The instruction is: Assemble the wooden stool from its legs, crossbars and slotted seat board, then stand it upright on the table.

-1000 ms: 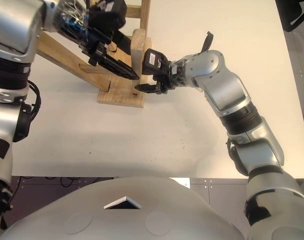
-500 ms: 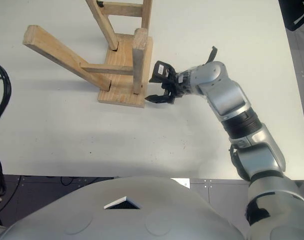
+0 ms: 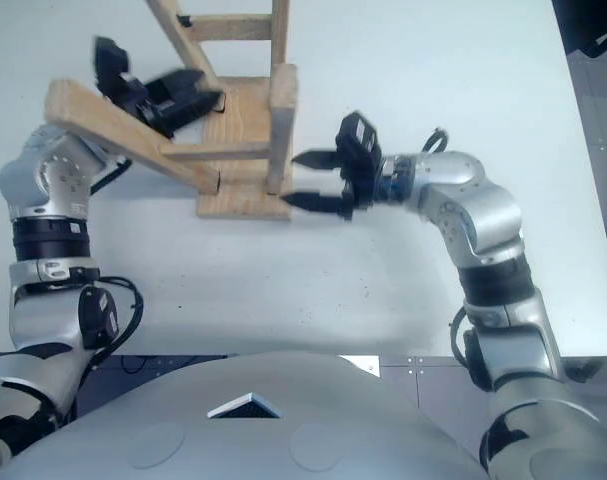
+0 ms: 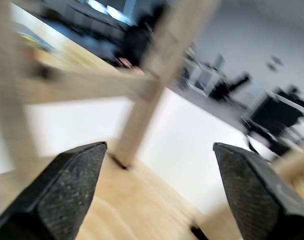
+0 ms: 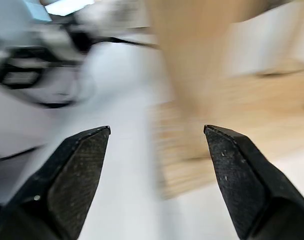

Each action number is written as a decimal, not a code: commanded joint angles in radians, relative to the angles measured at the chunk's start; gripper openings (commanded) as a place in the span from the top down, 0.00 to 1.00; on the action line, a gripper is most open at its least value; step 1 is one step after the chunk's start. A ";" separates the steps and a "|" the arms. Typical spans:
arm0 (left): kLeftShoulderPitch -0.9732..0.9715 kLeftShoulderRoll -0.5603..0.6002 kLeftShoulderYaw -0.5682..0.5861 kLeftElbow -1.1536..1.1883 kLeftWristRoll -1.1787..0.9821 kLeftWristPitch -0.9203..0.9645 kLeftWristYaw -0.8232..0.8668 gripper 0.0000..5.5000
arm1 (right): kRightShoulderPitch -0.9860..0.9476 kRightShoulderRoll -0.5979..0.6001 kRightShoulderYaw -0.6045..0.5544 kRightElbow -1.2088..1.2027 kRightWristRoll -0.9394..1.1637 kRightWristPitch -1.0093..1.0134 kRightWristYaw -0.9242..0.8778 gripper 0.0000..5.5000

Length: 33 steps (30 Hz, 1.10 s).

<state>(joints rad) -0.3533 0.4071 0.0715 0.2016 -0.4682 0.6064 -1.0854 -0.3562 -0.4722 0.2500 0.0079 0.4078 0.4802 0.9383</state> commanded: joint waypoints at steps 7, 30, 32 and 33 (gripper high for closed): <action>0.144 -0.209 -0.043 -0.286 -0.020 0.081 0.378 0.29 | -0.082 0.080 -0.094 0.207 -0.148 -0.137 -0.214 0.37; -0.634 0.242 0.403 -0.609 -0.284 0.236 0.742 0.29 | 0.103 0.062 -0.183 -0.022 -0.112 0.018 -0.290 0.37; -0.634 0.398 0.415 -0.448 -0.187 0.136 0.647 0.29 | 0.151 0.068 -0.165 -0.071 -0.105 0.043 -0.286 0.37; -0.601 0.461 0.403 -0.365 -0.124 0.068 0.598 0.29 | 0.173 0.069 -0.159 -0.095 -0.103 0.053 -0.285 0.37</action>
<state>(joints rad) -0.9986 0.7480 0.4792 -0.3200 -0.7022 0.7698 -0.4041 -0.2248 -0.4040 0.0805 -0.0326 0.2887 0.5058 0.6517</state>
